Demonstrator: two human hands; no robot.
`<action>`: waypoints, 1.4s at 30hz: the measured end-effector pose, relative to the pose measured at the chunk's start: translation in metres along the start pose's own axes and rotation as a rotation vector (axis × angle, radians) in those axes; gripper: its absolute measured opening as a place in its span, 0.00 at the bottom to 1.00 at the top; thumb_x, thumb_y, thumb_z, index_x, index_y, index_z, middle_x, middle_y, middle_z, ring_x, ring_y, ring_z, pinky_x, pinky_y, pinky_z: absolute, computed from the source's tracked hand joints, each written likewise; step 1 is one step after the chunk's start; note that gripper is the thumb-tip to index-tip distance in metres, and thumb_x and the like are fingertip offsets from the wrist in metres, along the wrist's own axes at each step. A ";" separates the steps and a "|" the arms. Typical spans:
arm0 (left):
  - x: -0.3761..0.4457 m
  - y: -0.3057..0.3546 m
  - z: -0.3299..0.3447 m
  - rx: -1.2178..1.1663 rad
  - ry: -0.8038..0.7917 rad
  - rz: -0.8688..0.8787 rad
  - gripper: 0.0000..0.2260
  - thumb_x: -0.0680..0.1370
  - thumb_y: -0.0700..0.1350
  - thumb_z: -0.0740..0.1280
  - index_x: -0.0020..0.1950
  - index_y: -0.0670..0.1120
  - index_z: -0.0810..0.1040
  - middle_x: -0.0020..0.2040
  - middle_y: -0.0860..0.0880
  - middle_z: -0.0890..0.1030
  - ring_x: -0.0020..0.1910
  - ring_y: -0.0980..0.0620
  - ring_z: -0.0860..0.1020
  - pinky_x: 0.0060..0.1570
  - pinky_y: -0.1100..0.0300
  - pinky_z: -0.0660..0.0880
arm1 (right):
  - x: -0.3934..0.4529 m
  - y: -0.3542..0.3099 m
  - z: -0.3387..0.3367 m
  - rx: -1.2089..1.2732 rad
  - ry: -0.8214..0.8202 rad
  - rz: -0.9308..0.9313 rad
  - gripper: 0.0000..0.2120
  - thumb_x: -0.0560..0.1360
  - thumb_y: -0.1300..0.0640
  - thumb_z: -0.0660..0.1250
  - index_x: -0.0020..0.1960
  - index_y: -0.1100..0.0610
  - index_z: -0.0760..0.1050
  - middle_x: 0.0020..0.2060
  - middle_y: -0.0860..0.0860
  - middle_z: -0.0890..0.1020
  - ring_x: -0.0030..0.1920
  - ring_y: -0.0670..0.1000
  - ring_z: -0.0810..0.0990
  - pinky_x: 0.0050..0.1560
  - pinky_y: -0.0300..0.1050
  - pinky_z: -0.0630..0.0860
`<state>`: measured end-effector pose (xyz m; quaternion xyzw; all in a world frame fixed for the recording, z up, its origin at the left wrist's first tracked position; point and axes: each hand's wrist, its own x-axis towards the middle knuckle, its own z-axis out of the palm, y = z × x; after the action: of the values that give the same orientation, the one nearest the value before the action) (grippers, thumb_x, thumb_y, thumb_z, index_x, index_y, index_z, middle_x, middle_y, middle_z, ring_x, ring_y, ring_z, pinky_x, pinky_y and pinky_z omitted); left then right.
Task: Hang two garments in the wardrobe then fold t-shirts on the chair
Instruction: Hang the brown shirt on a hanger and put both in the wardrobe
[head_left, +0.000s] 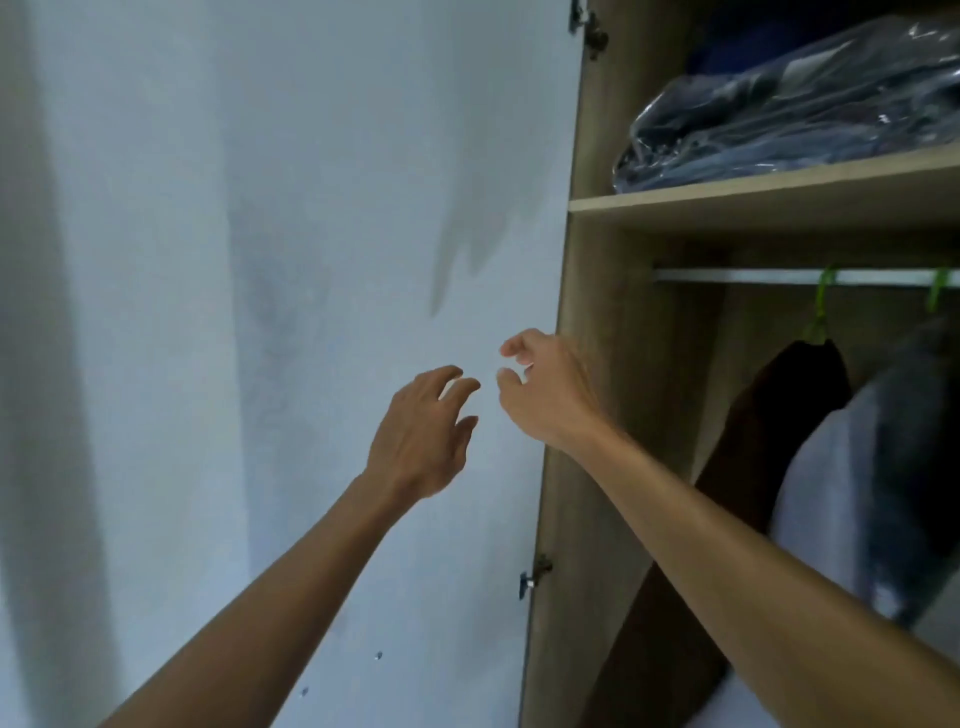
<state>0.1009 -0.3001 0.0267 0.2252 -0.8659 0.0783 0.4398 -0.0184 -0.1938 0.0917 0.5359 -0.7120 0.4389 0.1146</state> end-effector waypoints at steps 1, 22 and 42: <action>-0.010 -0.009 -0.012 0.042 0.034 0.010 0.18 0.76 0.42 0.73 0.65 0.43 0.77 0.65 0.40 0.78 0.63 0.37 0.77 0.61 0.43 0.75 | -0.002 -0.015 0.008 0.001 -0.013 -0.041 0.14 0.79 0.53 0.67 0.64 0.48 0.73 0.63 0.48 0.76 0.53 0.47 0.77 0.51 0.40 0.76; -0.079 -0.146 -0.111 -0.590 0.107 -0.448 0.14 0.75 0.53 0.74 0.50 0.45 0.75 0.41 0.48 0.82 0.38 0.47 0.79 0.41 0.49 0.80 | -0.029 -0.214 0.111 -0.474 -0.025 -0.384 0.33 0.80 0.59 0.63 0.81 0.48 0.55 0.82 0.50 0.44 0.81 0.54 0.43 0.70 0.58 0.66; -0.035 0.074 -0.004 -0.918 -0.219 0.324 0.50 0.68 0.74 0.68 0.81 0.57 0.48 0.82 0.56 0.50 0.80 0.56 0.50 0.77 0.53 0.56 | -0.088 -0.079 -0.091 -1.331 0.406 -0.058 0.30 0.80 0.54 0.62 0.80 0.52 0.59 0.82 0.56 0.48 0.81 0.59 0.41 0.76 0.71 0.46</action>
<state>0.0879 -0.2221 0.0061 -0.1219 -0.8760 -0.2677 0.3824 0.0573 -0.0706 0.1289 0.2778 -0.7794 -0.0028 0.5616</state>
